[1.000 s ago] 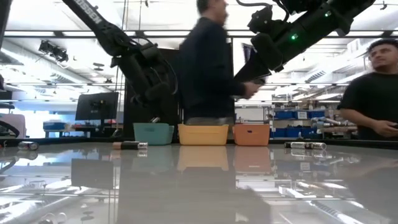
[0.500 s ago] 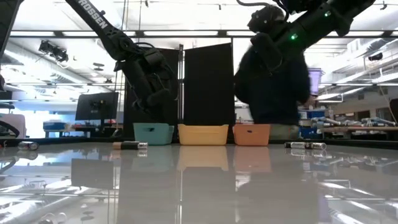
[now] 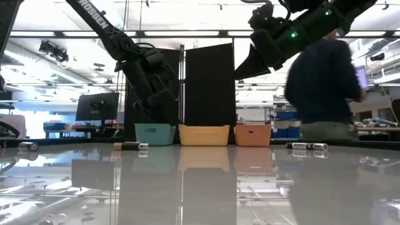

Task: Sort batteries
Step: Put the silver battery into the green bin

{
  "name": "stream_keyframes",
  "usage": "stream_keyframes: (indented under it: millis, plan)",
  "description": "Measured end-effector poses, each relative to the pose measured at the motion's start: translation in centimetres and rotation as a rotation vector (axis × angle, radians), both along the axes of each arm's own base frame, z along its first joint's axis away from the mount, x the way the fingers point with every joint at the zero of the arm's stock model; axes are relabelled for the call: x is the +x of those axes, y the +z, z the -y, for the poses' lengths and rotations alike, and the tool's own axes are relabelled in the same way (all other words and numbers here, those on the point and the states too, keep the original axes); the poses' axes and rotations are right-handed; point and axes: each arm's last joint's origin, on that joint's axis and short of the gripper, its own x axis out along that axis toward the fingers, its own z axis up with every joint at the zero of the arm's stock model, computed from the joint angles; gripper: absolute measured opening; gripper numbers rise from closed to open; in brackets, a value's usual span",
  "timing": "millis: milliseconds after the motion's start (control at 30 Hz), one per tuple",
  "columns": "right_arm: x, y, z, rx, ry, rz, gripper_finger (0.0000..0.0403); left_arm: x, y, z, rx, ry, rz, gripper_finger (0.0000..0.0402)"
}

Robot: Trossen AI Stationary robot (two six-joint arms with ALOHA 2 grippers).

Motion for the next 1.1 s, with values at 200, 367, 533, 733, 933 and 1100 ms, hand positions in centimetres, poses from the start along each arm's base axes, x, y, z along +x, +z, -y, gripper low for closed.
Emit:
stream_keyframes:
  millis: [200,367,533,733,933,1100]
  plan:
    - [0.0,0.0,0.0,0.000,0.000,0.003,0.0149,0.0,0.1,0.0,0.022,-0.016,-0.007,0.0094]
    - [0.1,0.3,0.0,0.015,-0.007,0.039,0.0149,-0.1,1.5,0.4,0.091,-0.028,-0.003,0.0084]
    - [0.2,0.4,0.1,0.037,-0.023,0.063,0.0132,-0.1,3.6,1.7,0.141,-0.046,0.037,0.0054]
    - [0.2,0.4,0.1,0.056,-0.017,0.078,0.0017,0.6,5.3,4.2,0.160,-0.115,0.074,0.0021]
    - [0.3,0.5,0.3,0.076,-0.028,0.092,0.0011,1.9,5.6,7.3,0.127,-0.199,0.081,0.0012]
    - [0.3,0.5,0.3,0.063,-0.022,0.085,0.0010,3.4,5.7,10.1,0.122,-0.290,0.106,0.0011]
